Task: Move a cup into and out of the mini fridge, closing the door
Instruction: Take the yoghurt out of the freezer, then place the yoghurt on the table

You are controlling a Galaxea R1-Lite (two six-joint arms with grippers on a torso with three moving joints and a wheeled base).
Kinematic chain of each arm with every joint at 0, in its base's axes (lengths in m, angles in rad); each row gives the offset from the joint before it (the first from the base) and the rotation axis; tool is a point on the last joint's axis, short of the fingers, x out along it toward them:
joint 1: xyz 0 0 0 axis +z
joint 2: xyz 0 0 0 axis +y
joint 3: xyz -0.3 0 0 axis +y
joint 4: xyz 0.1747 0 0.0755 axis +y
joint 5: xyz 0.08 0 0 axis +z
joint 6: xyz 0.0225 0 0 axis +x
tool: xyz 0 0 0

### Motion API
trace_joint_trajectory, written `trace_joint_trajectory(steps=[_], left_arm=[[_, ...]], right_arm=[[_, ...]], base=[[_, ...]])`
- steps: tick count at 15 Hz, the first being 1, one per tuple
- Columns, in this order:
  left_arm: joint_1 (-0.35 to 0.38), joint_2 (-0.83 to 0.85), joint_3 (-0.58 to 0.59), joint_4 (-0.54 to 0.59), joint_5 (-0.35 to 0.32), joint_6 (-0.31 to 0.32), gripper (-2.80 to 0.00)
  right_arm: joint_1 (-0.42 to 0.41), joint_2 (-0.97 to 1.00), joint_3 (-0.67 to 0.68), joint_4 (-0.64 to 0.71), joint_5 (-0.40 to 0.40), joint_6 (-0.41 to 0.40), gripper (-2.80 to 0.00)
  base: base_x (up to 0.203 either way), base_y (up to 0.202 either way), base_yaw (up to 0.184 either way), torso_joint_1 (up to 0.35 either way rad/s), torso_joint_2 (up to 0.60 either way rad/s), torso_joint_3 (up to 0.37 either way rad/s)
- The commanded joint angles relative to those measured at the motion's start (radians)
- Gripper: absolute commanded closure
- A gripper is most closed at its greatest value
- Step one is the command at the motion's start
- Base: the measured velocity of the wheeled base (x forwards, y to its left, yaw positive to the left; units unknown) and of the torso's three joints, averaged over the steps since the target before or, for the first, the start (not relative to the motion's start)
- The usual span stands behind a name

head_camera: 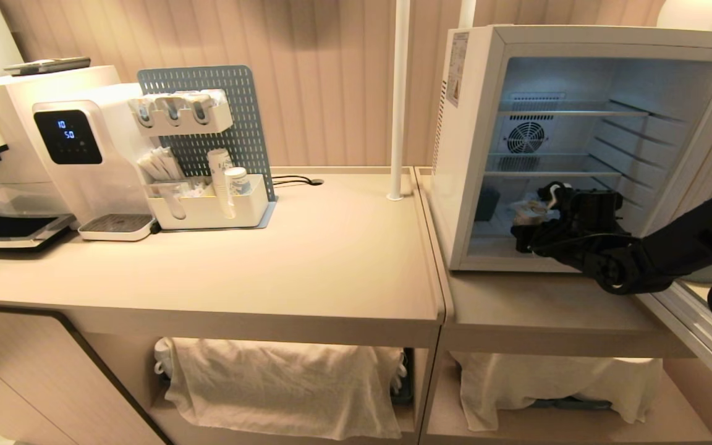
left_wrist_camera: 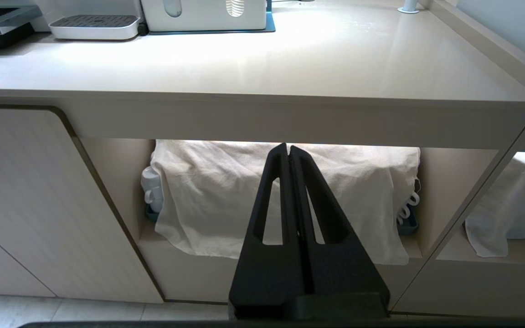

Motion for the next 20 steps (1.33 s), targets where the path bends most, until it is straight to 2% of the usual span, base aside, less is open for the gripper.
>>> trace_joint_trajectory(steps=[1, 7, 10, 13, 15, 16, 18, 20], left_arm=[[0.000, 0.000, 0.000, -0.001, 0.000, 0.000, 0.00], [0.000, 0.000, 0.000, 0.001, 0.000, 0.000, 0.00], [0.000, 0.000, 0.000, 0.001, 0.000, 0.000, 0.00], [0.000, 0.000, 0.000, 0.001, 0.000, 0.000, 0.00], [0.000, 0.000, 0.000, 0.001, 0.000, 0.000, 0.00], [0.000, 0.000, 0.000, 0.000, 0.000, 0.000, 0.00], [0.000, 0.000, 0.000, -0.001, 0.000, 0.000, 0.00], [0.000, 0.000, 0.000, 0.000, 0.000, 0.000, 0.00]], right_arm=[[0.000, -0.046, 0.111, -0.079, 0.003, -0.006, 0.00], [0.000, -0.215, 0.534, -0.408, 0.043, -0.005, 0.00], [0.000, -0.384, 0.713, -0.476, 0.070, 0.004, 0.00], [0.000, -0.583, 0.847, -0.484, 0.077, 0.029, 0.00], [0.000, -0.753, 0.898, -0.427, 0.076, 0.032, 0.00], [0.001, -0.870, 0.909, -0.356, 0.077, 0.032, 0.00], [0.003, -1.098, 0.906, -0.159, 0.086, 0.034, 0.00], [0.005, -1.371, 0.871, 0.133, 0.116, 0.040, 0.00]], base=[[0.000, 0.000, 0.000, 0.000, 0.00, 0.000], [0.000, 0.000, 0.000, 0.000, 0.00, 0.000], [0.000, 0.000, 0.000, 0.000, 0.00, 0.000], [0.000, 0.000, 0.000, 0.000, 0.00, 0.000], [0.000, 0.000, 0.000, 0.000, 0.00, 0.000], [0.000, 0.000, 0.000, 0.000, 0.00, 0.000], [0.000, 0.000, 0.000, 0.000, 0.00, 0.000], [0.000, 0.000, 0.000, 0.000, 0.00, 0.000]])
